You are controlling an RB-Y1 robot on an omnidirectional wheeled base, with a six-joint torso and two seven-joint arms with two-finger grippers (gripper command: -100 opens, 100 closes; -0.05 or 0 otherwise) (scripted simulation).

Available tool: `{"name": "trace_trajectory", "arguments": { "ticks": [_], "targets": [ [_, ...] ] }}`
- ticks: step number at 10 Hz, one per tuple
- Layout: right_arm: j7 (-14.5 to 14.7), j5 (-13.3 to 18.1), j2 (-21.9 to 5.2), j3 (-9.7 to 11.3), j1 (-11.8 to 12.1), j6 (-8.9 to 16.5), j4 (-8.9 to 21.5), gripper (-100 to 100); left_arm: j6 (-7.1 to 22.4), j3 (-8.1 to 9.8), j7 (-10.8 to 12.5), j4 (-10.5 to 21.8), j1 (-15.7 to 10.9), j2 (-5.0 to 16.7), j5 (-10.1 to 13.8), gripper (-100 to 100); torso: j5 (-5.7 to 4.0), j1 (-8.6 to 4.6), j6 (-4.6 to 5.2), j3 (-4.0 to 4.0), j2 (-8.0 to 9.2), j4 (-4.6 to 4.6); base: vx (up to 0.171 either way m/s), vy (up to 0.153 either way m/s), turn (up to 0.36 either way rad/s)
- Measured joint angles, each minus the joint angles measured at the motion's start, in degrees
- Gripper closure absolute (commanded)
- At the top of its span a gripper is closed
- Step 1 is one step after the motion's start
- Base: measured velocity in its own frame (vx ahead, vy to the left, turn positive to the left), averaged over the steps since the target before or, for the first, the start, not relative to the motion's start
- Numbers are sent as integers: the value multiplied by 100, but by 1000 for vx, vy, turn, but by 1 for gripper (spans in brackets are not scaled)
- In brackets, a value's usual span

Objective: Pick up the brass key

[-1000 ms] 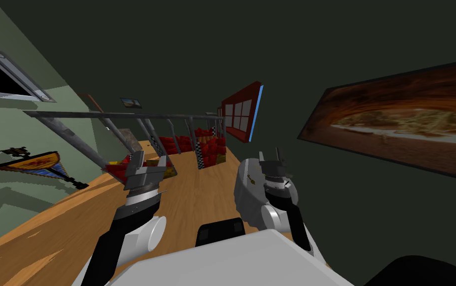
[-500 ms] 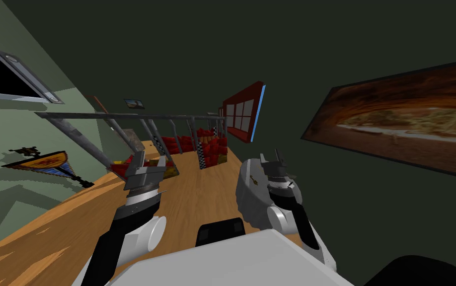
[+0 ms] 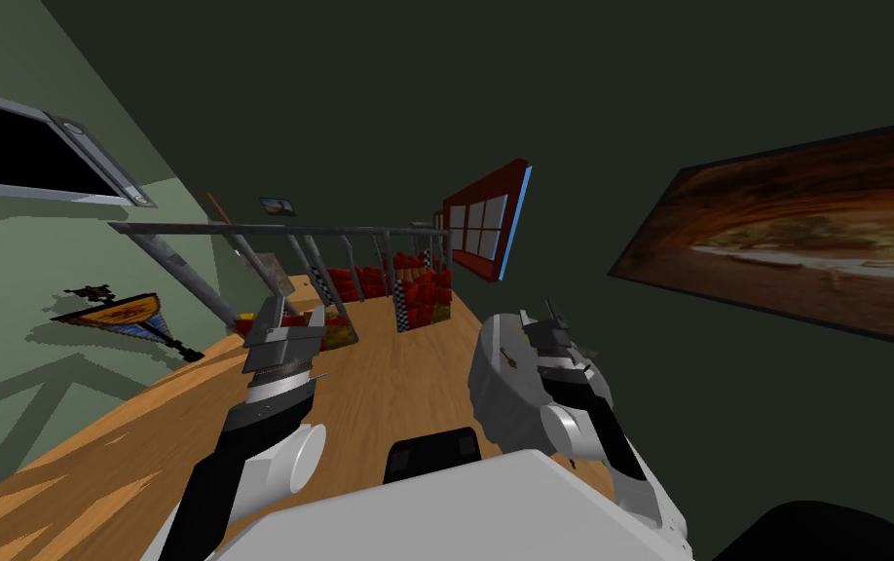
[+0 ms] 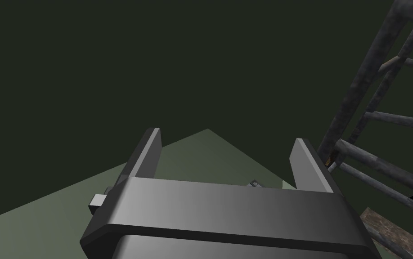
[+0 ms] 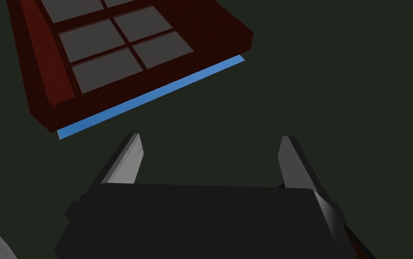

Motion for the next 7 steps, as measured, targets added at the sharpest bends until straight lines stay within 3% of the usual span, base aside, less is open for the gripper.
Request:
{"name": "trace_trajectory", "arguments": {
  "ticks": [2, 3, 7],
  "targets": [
    [52, -247, 17, -165, 22, 275, -13, -100, 0, 0, 0, 0, 0, 0, 0, 0, -2, -12, 0, 5, 9, 2, 42, 57, 75],
    [40, -429, -52, -330, 109, 402, 88, -100, 0, 0, 0, 0, 0, 0, 0, 0, -2, -8, 1, 4, 6, 1, 43, 48, 33],
    [59, -900, -93, -661, 125, 764, 444, -100, 0, 0, 0, 0, 0, 0, 0, 0, -4, -16, 0, 2, 2, 1, 56, 44, 87]
  ]
}}
